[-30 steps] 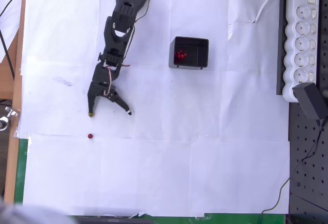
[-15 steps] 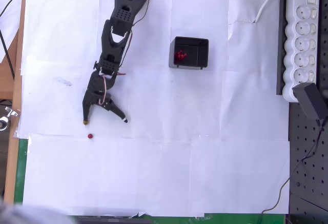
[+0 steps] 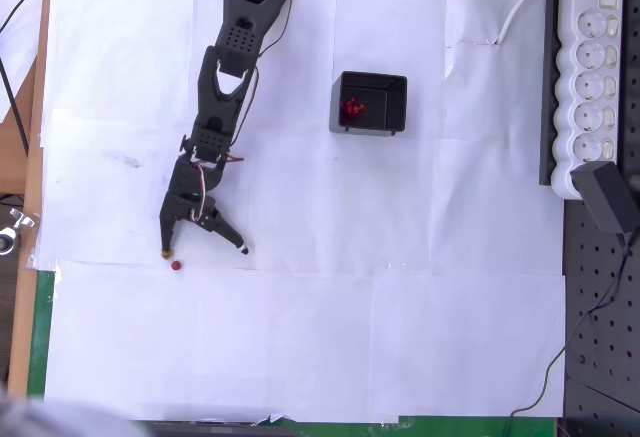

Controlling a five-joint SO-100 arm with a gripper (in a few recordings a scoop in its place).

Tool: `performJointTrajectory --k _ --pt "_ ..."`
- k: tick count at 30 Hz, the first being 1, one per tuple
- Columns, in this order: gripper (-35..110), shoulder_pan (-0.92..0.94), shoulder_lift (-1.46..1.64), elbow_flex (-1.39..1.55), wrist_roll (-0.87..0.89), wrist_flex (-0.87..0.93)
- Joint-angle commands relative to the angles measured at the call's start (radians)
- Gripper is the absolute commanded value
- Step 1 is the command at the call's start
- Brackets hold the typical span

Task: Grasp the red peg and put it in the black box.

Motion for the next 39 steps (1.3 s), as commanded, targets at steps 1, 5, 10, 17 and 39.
performJointTrajectory --k 1,5,10,17,39 --pt "65 -0.002 -0.009 0.12 -0.032 0.04" --pt "65 0.005 0.035 0.183 -0.052 0.064" --pt "65 0.012 0.078 0.262 -0.052 0.12" --pt "65 0.015 0.11 0.296 -0.054 0.129" --pt "52 0.02 0.107 0.259 -0.066 0.127"
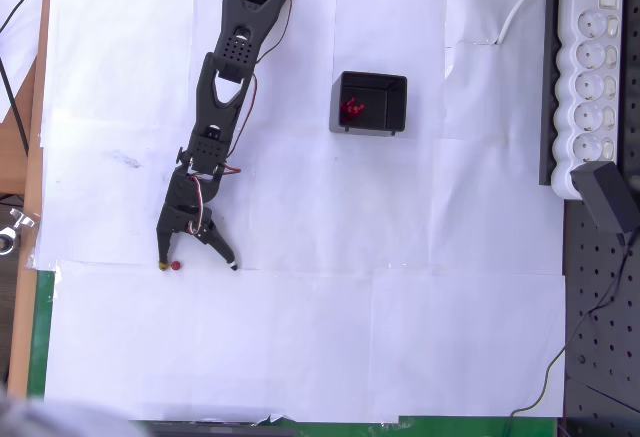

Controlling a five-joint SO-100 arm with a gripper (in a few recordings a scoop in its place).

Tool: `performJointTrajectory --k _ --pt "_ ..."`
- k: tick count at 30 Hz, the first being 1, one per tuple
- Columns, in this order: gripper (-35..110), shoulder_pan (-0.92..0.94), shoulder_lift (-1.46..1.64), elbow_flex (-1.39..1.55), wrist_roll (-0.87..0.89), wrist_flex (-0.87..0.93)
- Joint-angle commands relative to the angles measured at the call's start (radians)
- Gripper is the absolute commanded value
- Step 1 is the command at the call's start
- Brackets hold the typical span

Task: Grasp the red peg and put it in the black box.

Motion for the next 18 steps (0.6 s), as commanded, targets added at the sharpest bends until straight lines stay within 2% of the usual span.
performJointTrajectory --k 1,18 --pt "50 0.017 -0.009 0.021 -0.017 -0.009" --pt "28 0.012 -0.008 0.018 -0.015 -0.009"
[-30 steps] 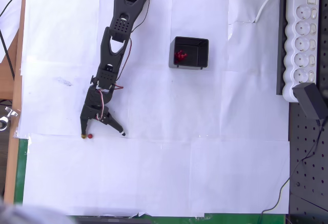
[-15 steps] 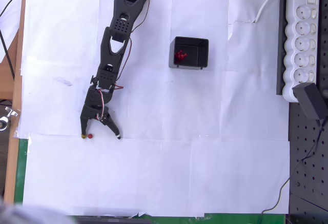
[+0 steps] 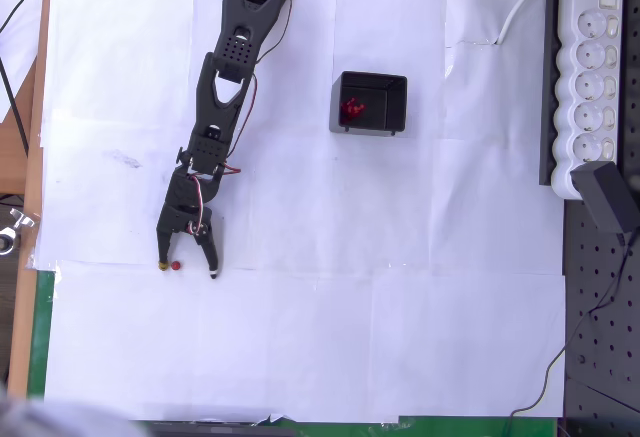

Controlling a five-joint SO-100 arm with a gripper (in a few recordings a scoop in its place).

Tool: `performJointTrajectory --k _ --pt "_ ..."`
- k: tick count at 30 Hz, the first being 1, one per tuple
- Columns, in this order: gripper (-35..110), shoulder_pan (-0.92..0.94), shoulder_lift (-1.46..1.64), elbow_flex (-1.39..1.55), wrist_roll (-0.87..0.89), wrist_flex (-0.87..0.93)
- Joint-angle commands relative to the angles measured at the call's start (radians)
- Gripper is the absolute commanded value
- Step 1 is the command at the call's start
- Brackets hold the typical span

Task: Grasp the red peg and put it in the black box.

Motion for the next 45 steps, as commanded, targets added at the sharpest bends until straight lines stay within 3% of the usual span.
performJointTrajectory --k 1,45 --pt "28 0.012 -0.006 0.02 -0.017 -0.009" --pt "23 0.011 -0.063 -0.12 -0.041 -0.055"
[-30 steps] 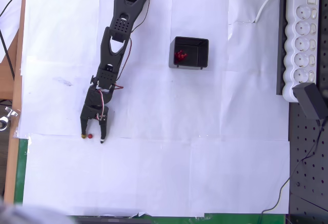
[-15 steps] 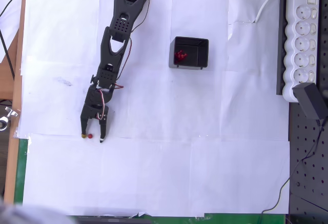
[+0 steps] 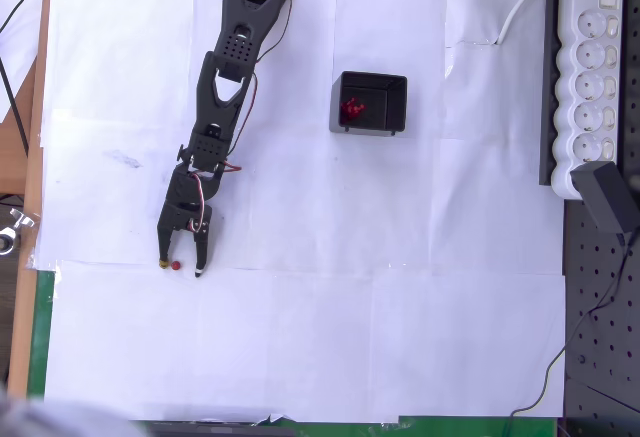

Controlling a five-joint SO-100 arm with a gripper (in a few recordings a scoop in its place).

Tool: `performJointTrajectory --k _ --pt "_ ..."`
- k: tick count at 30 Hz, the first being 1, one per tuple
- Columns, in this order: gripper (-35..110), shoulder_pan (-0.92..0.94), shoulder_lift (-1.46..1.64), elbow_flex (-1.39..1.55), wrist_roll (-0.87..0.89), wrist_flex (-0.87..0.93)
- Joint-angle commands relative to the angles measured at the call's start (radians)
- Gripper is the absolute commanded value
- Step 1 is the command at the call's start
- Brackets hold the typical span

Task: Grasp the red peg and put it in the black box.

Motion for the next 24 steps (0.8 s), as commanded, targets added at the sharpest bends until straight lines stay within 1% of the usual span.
performJointTrajectory --k 1,9,17,24 --pt "23 0.011 -0.043 -0.015 -0.006 -0.012" --pt "13 0.012 -0.041 -0.009 0.011 -0.017" --pt "10 0.012 -0.038 -0.005 0.014 -0.02" --pt "4 0.012 -0.038 -0.003 0.012 -0.021"
